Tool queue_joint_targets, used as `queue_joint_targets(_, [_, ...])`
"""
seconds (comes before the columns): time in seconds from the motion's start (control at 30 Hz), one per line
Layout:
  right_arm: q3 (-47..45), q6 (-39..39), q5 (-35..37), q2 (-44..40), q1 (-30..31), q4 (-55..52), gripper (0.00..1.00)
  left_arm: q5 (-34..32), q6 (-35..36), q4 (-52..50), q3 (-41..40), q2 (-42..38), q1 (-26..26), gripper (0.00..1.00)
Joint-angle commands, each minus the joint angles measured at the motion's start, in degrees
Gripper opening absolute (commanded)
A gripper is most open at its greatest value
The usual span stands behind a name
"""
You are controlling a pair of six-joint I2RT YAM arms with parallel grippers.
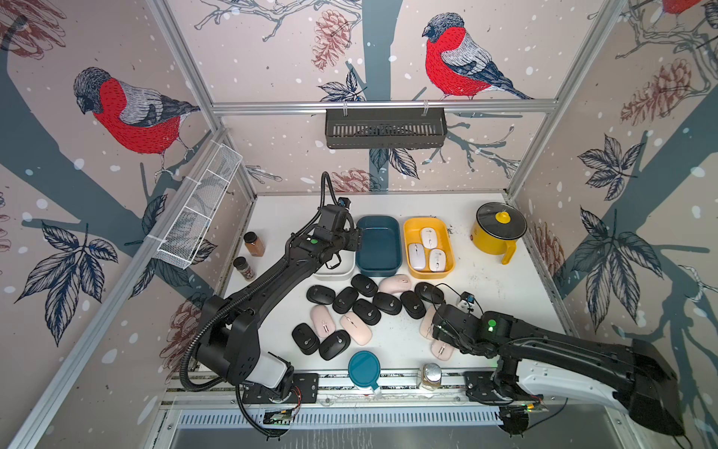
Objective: Place the mice by color into the storage box
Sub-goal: Pick up the mouse from the center of the board.
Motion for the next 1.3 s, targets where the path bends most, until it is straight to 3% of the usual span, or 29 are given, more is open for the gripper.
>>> queue_joint_targets(0.0, [-0.27,3.40,-0.75,0.34,0.75,-2.97,0.80,0.32,-0.37,-0.34,0.17,0.15,-0.13,0.72])
queue_joint_targets(0.8, [-2.23,1.36,-3.79,4.92,-0.14,0.97,0.76,0.22,-0.21,-0.61,0.17,-0.28,-0.14,0.72])
queue_joint_targets(1.27, [-1.18,-2.76,-4.99,6.38,-4.70,1.80,0.60,-0.40,0.18,-0.99,0.17,-0.38,-0.14,0.72])
